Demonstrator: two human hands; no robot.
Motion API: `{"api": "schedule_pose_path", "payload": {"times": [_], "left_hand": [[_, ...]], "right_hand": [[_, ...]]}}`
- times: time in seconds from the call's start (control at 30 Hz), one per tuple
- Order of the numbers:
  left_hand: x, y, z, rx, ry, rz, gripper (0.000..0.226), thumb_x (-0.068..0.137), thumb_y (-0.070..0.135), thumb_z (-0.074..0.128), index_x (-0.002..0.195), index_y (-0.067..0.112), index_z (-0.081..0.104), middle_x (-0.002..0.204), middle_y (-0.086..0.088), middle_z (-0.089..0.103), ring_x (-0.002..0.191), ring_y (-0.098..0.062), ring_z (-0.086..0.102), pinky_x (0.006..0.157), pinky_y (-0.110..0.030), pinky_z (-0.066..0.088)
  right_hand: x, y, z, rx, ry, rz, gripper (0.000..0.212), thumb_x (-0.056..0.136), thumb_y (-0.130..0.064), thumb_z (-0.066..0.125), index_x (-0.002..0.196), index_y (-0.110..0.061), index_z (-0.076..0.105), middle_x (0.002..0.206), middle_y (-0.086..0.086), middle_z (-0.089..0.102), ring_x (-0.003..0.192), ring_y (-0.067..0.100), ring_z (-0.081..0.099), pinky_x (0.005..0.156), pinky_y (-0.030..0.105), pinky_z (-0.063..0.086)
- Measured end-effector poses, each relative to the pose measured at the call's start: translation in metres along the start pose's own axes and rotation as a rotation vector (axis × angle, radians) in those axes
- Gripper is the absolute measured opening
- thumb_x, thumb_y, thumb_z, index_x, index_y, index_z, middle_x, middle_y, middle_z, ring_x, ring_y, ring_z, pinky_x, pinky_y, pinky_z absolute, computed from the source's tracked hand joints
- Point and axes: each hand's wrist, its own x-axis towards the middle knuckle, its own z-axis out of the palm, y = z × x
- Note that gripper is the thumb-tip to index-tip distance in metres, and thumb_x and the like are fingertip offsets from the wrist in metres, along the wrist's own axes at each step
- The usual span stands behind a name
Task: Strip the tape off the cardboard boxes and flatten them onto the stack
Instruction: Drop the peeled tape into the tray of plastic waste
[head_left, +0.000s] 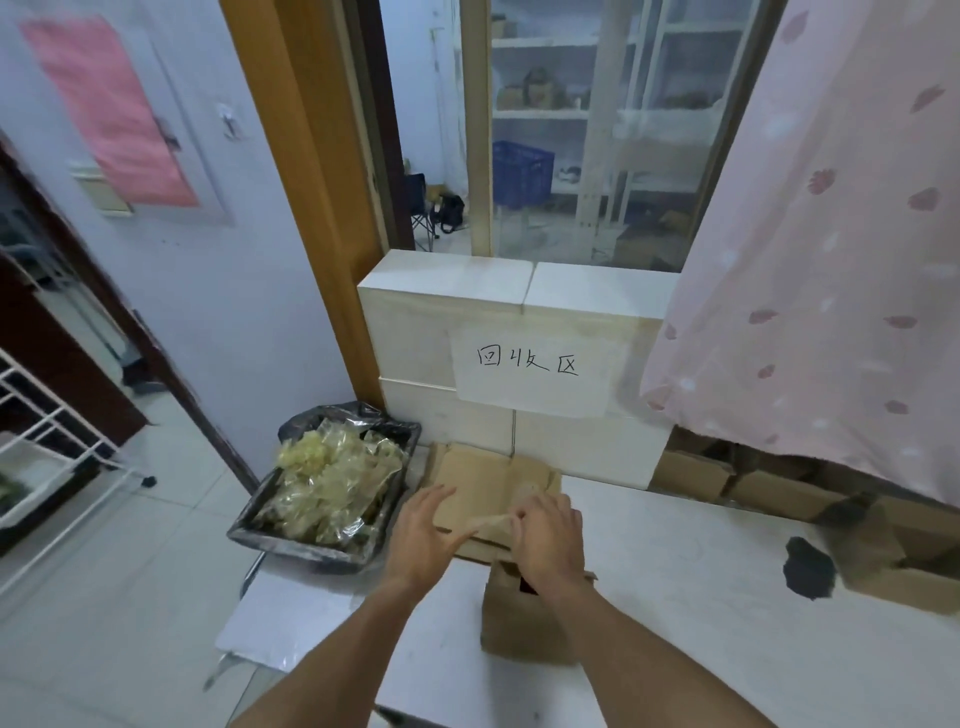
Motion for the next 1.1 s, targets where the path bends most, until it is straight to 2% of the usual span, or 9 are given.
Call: {"api": "schedule_pose_path", "payload": {"times": [0.2,0.27,0.37,0.5,0.63,0.73,0.83,0.97,1.1], "left_hand": [[-0.005,-0.020,-0.019,0.050,-0.104,-0.017,0.072,0.069,0.047,0.086,0.130,0.016,0.062,0.133,0.005,0.056,0.126,-0.011,0.051,0.109,-0.030,0.040],[-0.008,-0.027,-0.026,0.084,-0.106,-0.025,0.071,0.070,0.052,0.084,0.128,0.018,0.064,0.128,0.009,0.057,0.118,-0.007,0.053,0.102,-0.022,0.042],[-0.010,-0.041,-0.038,0.127,-0.071,-0.068,0.060,0.076,0.047,0.082,0.127,0.018,0.064,0.123,0.004,0.063,0.104,-0.008,0.056,0.088,-0.019,0.044],[-0.006,-0.030,-0.034,0.168,0.055,0.009,0.053,0.090,0.050,0.065,0.132,0.017,0.061,0.132,0.002,0.059,0.124,-0.016,0.052,0.105,-0.033,0.042],[0.003,-0.001,-0.007,0.391,-0.051,0.123,0.075,0.083,0.073,0.054,0.145,0.032,0.044,0.156,0.007,0.035,0.146,-0.015,0.025,0.120,-0.051,0.018],[0.005,-0.001,0.003,0.502,-0.053,0.050,0.072,0.086,0.068,0.052,0.148,0.037,0.034,0.161,0.008,0.024,0.151,-0.018,0.012,0.122,-0.055,0.004],[0.001,-0.013,-0.002,0.531,-0.033,0.001,0.065,0.089,0.059,0.054,0.147,0.035,0.038,0.162,0.006,0.024,0.151,-0.018,0.012,0.120,-0.057,0.005],[-0.003,-0.023,-0.014,0.491,-0.013,-0.069,0.074,0.081,0.075,0.052,0.144,0.035,0.046,0.159,0.010,0.030,0.150,-0.017,0.017,0.120,-0.054,0.009],[0.011,-0.023,-0.026,0.489,0.089,-0.076,0.042,0.093,0.054,0.051,0.128,0.032,0.060,0.150,0.010,0.045,0.143,-0.014,0.030,0.119,-0.048,0.016]], "right_hand": [[0.009,-0.015,0.011,-0.191,-0.050,-0.045,0.026,0.097,-0.015,0.044,0.120,-0.018,0.057,0.129,0.000,0.050,0.125,0.024,0.039,0.099,0.033,0.031],[0.009,-0.015,0.015,-0.218,-0.070,0.033,0.030,0.094,-0.011,0.045,0.121,-0.017,0.057,0.131,0.001,0.050,0.126,0.024,0.040,0.099,0.033,0.033],[0.012,-0.007,0.012,-0.244,-0.045,0.123,0.033,0.091,-0.010,0.043,0.120,-0.019,0.057,0.127,0.001,0.055,0.117,0.022,0.044,0.095,0.033,0.034],[0.017,-0.003,0.012,-0.301,-0.043,0.067,0.033,0.088,-0.006,0.044,0.112,-0.019,0.061,0.122,0.002,0.054,0.113,0.023,0.045,0.095,0.033,0.034],[0.022,-0.021,0.017,-0.332,-0.070,-0.015,0.027,0.093,-0.018,0.049,0.117,-0.018,0.061,0.123,0.004,0.054,0.118,0.026,0.043,0.103,0.036,0.031],[0.026,-0.034,0.016,-0.306,-0.038,-0.104,0.025,0.095,-0.023,0.049,0.118,-0.022,0.059,0.118,0.002,0.057,0.114,0.024,0.046,0.104,0.039,0.032],[0.030,-0.042,0.014,-0.253,0.028,-0.176,0.026,0.098,-0.029,0.041,0.115,-0.023,0.060,0.115,-0.001,0.059,0.111,0.022,0.049,0.098,0.037,0.033],[0.033,-0.061,0.015,-0.211,0.057,-0.295,0.028,0.098,-0.031,0.039,0.114,-0.025,0.061,0.116,-0.005,0.058,0.113,0.018,0.048,0.099,0.033,0.032],[0.041,-0.087,0.019,-0.214,0.059,-0.330,0.027,0.097,-0.032,0.040,0.112,-0.026,0.061,0.118,-0.006,0.059,0.115,0.017,0.048,0.098,0.033,0.030]]}}
